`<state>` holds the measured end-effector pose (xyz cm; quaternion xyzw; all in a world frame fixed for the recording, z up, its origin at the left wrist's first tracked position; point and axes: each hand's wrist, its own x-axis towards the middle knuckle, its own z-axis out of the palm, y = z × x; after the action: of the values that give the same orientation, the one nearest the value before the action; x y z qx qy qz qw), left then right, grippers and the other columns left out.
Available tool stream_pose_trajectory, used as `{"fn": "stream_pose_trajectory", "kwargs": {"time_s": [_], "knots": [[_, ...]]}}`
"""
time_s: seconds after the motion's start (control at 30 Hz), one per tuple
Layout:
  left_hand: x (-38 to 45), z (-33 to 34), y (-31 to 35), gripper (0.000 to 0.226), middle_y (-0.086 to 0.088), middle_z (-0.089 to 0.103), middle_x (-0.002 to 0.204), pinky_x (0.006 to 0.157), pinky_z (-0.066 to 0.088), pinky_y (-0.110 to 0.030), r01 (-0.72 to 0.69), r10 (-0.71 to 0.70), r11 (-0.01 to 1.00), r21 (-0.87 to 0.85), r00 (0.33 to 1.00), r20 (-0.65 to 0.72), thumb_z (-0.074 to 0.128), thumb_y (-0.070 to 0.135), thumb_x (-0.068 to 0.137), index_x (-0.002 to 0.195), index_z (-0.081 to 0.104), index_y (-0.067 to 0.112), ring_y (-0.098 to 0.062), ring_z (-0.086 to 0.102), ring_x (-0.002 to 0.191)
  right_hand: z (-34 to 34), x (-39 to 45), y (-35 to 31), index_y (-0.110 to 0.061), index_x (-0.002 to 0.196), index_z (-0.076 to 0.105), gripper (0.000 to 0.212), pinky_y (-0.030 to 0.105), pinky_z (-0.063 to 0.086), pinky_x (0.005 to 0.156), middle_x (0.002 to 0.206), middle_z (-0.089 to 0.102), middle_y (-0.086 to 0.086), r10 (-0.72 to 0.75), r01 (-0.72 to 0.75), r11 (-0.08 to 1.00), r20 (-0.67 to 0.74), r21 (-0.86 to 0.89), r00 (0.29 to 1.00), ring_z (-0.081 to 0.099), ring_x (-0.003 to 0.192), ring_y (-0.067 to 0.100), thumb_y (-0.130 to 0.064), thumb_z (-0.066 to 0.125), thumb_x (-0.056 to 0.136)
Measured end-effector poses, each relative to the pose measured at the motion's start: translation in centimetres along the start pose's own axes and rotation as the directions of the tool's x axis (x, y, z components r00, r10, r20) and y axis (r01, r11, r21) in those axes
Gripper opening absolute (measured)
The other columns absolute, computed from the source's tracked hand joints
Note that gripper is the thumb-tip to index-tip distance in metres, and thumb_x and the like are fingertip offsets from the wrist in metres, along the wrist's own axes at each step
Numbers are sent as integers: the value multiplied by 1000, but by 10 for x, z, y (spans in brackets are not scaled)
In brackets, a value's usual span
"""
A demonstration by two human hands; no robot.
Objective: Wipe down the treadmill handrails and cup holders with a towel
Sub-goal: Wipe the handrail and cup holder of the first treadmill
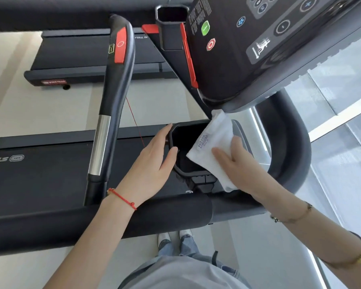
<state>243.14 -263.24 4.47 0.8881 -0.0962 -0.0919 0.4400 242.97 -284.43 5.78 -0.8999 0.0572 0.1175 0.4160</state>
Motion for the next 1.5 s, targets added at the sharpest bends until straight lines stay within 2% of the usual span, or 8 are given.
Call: {"fn": "stream_pose_trajectory", "kwargs": {"time_s": [0.23, 0.37, 0.57, 0.77, 1.0, 1.2, 1.33, 1.5], "knots": [[0, 0, -3, 58, 11, 34, 158, 119, 28, -29, 3, -3, 1000, 11, 1000, 8, 38, 40, 103, 157, 17, 33, -6, 34, 143, -12, 36, -15, -2, 112, 45, 33, 26, 49, 68, 93, 63, 1, 10, -9, 1000, 59, -23, 998, 59, 80, 12, -32, 45, 100], [-1, 1, 0, 57, 11, 33, 158, 118, 27, -25, -5, 5, 1000, 19, 1000, 5, 39, 38, 103, 157, 18, 32, -6, 35, 143, -9, 19, -7, -6, 97, 37, 23, 13, 35, 46, 70, 47, -3, 17, -16, 997, 16, -69, 1000, 44, 59, 7, -27, 45, 101], [-3, 0, 0, 58, 11, 33, 159, 114, 26, -21, -2, 2, 1000, 29, 1000, 6, 38, 38, 104, 157, 17, 33, -8, 36, 142, -3, 5, 4, -14, 105, 35, 18, 17, 35, 59, 85, 50, 4, 15, -9, 993, 56, -119, 998, 45, 66, 12, -29, 43, 102], [-3, 0, 0, 58, 10, 34, 158, 113, 27, -21, 5, -6, 999, 32, 1000, 1, 39, 38, 103, 157, 17, 33, -7, 36, 142, -11, 30, -6, -8, 98, 26, 27, 21, 27, 47, 63, 42, 1, -167, 186, 947, 94, -261, 982, 40, 53, 13, -26, 46, 101], [-2, 0, 2, 57, 7, 39, 155, 116, 33, -30, 7, -7, 999, 32, 1000, -14, 40, 38, 102, 156, 20, 33, -10, 41, 139, -18, 39, -7, 4, 125, 33, 40, 30, 32, 69, 99, 47, 9, -251, 282, 922, 144, -265, 957, 48, 83, 23, -24, 47, 101], [-2, -2, 4, 57, 12, 35, 157, 118, 32, -32, -7, 8, 999, 33, 1000, -14, 39, 37, 102, 156, 20, 32, -7, 36, 142, -22, 55, -15, -9, 143, 35, 46, 31, 34, 93, 144, 41, 6, -455, 515, 735, 241, -441, 857, 44, 124, 28, -23, 47, 101], [-2, -2, 8, 51, 12, 44, 149, 111, 35, -26, 8, -8, 1000, 2, 1000, -20, 42, 33, 103, 152, 27, 29, -3, 42, 135, -10, 72, -30, -9, 132, 47, 36, 39, 45, 85, 124, 56, 6, -558, 625, 541, 316, -563, 768, 53, 111, 29, -27, 46, 101], [-1, -2, 6, 43, 12, 55, 133, 86, 38, -10, 27, -26, 999, 28, 999, -37, 44, 32, 103, 145, 35, 26, -2, 55, 112, 3, 81, -42, -9, 125, 49, 34, 34, 36, 61, 109, 60, 5, -612, 671, 405, 361, -621, 704, 60, 90, 30, -33, 43, 101]]}}
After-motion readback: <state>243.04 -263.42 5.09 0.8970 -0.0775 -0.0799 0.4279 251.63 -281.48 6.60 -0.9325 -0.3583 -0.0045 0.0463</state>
